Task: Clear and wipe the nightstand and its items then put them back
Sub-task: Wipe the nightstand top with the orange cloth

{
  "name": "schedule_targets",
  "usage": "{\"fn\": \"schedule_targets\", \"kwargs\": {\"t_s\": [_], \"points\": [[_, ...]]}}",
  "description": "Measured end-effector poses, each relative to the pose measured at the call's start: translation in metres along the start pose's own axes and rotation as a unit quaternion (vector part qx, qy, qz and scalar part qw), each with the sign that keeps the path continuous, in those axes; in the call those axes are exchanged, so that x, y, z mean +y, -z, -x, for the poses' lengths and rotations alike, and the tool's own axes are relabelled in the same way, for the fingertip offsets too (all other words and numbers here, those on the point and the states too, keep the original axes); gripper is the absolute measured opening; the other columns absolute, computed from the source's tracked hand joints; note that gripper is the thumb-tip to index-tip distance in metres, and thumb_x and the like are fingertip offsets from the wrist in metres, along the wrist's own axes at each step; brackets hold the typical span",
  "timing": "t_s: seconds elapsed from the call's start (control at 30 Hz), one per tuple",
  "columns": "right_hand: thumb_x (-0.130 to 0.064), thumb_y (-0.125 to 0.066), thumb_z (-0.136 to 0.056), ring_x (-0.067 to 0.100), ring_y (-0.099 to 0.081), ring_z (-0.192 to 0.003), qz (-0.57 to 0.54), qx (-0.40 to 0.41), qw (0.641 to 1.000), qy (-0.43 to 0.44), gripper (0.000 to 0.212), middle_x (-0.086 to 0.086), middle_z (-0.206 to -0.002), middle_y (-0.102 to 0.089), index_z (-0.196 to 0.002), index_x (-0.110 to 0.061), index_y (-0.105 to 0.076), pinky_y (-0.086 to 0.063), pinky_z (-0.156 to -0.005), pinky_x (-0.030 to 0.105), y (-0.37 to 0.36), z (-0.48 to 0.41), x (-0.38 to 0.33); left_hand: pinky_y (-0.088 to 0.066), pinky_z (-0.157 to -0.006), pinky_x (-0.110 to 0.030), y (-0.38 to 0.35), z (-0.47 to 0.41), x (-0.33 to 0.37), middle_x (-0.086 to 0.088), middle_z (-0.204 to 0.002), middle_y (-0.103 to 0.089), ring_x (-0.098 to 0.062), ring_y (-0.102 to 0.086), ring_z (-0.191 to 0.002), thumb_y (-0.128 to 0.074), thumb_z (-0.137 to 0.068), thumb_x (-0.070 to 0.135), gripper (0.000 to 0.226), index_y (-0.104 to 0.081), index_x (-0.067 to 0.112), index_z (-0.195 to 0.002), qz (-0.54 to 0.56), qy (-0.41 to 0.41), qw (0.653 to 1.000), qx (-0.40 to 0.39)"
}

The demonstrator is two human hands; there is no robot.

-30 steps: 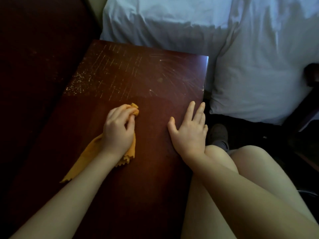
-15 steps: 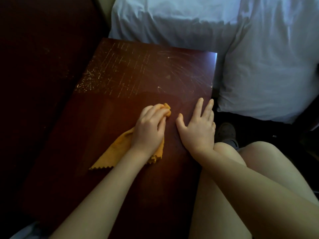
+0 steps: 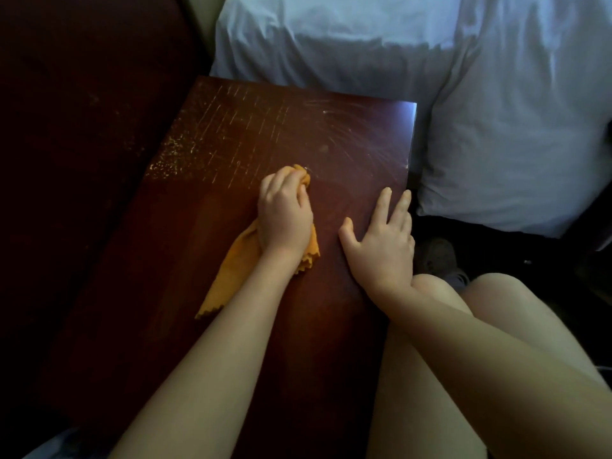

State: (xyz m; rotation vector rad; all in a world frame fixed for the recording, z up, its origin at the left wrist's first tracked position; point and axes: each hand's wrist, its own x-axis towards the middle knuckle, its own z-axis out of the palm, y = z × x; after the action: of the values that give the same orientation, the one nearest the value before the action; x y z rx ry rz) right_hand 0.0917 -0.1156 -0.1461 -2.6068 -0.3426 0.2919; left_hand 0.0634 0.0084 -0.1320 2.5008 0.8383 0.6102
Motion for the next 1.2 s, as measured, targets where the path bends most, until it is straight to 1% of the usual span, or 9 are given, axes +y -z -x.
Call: {"fn": "schedule_targets", "kwargs": {"t_s": [0.23,0.3,0.37,0.47,0.53,0.8,0.87,1.03,1.2], "points": [[-0.052,-0.039,-0.088,0.032,-0.012,-0.14,-0.004,0.001,1.0,0.001,0.079,0.017,-0.155,0.003,-0.149,-0.015,-0.004,-0.022,-0.109,0.05,0.0,0.0,0.0,-0.03,-0.095,-0.016,0.022,0.024,-0.02,-0.008,-0.109,-0.065,-0.024,-0.054,-0.108,-0.057,-0.085,0.003,0.022,-0.068,0.007,-0.104,0.015,-0.156,0.981,-0.118],[-0.051,-0.039,-0.088,0.032,-0.012,-0.139,-0.003,0.001,1.0,0.001,0.079,0.017,-0.155,0.003,-0.149,-0.015,-0.005,-0.023,-0.108,0.051,0.0,0.0,0.0,-0.029,-0.093,-0.014,0.021,0.017,-0.022,-0.008,-0.109,-0.065,-0.024,-0.054,-0.108,-0.056,-0.086,0.003,0.022,-0.067,0.007,-0.105,0.0,-0.128,0.987,-0.094],[-0.051,-0.039,-0.088,0.032,-0.012,-0.139,-0.002,-0.001,1.0,0.002,0.078,0.017,-0.155,0.003,-0.149,-0.015,-0.004,-0.024,-0.108,0.051,0.0,0.0,0.0,-0.026,-0.093,-0.012,0.014,0.005,-0.016,-0.007,-0.113,-0.063,-0.023,-0.051,-0.111,-0.052,-0.089,0.004,0.024,-0.066,0.007,-0.108,-0.004,-0.053,0.998,-0.045],[-0.05,-0.039,-0.089,0.031,-0.011,-0.14,-0.002,-0.002,1.0,0.002,0.078,0.017,-0.155,0.004,-0.149,-0.015,-0.004,-0.022,-0.109,0.051,0.0,0.0,0.0,-0.028,-0.097,-0.017,-0.001,-0.009,-0.003,-0.005,-0.121,-0.059,-0.02,-0.047,-0.117,-0.048,-0.092,0.006,0.028,-0.062,0.007,-0.116,-0.002,0.02,1.0,0.005],[-0.05,-0.039,-0.089,0.032,-0.011,-0.14,0.0,0.0,1.0,0.004,0.078,0.017,-0.155,0.004,-0.149,-0.014,-0.004,-0.022,-0.109,0.051,0.0,0.0,0.0,-0.029,-0.097,-0.019,-0.008,-0.014,0.004,-0.005,-0.122,-0.059,-0.02,-0.046,-0.117,-0.048,-0.092,0.007,0.028,-0.062,0.008,-0.116,-0.003,0.009,1.0,0.002],[-0.052,-0.036,-0.088,0.033,-0.011,-0.14,0.002,-0.007,1.0,0.006,0.079,0.017,-0.155,0.005,-0.149,-0.015,-0.002,-0.021,-0.109,0.051,-0.001,-0.001,0.002,-0.031,-0.095,-0.017,0.014,0.024,-0.006,-0.01,-0.107,-0.065,-0.027,-0.055,-0.106,-0.059,-0.083,-0.001,0.023,-0.068,0.004,-0.103,0.019,-0.156,0.981,-0.11],[-0.053,-0.037,-0.088,0.033,-0.011,-0.14,-0.003,-0.006,1.0,0.006,0.079,0.018,-0.155,0.005,-0.149,-0.015,-0.003,-0.02,-0.109,0.051,-0.001,-0.001,0.002,-0.031,-0.095,-0.015,0.02,0.028,-0.013,-0.009,-0.108,-0.065,-0.025,-0.055,-0.107,-0.059,-0.084,0.0,0.023,-0.068,0.006,-0.104,0.013,-0.152,0.982,-0.108],[-0.052,-0.038,-0.089,0.033,-0.009,-0.14,-0.021,-0.008,1.0,0.007,0.079,0.016,-0.155,0.006,-0.149,-0.016,-0.003,-0.02,-0.11,0.051,-0.001,-0.001,0.002,-0.022,-0.092,-0.009,0.009,0.002,-0.005,-0.008,-0.113,-0.063,-0.024,-0.052,-0.111,-0.052,-0.089,0.003,0.025,-0.065,0.005,-0.11,-0.006,-0.042,0.998,-0.039],[-0.05,-0.04,-0.089,0.032,-0.009,-0.14,-0.029,-0.008,0.999,0.009,0.079,0.017,-0.155,0.006,-0.149,-0.015,-0.003,-0.02,-0.109,0.05,0.0,0.0,0.001,-0.029,-0.095,-0.017,-0.009,-0.011,0.014,-0.008,-0.116,-0.062,-0.023,-0.05,-0.113,-0.051,-0.089,0.004,0.026,-0.064,0.006,-0.112,0.003,-0.08,0.995,-0.058]]}}
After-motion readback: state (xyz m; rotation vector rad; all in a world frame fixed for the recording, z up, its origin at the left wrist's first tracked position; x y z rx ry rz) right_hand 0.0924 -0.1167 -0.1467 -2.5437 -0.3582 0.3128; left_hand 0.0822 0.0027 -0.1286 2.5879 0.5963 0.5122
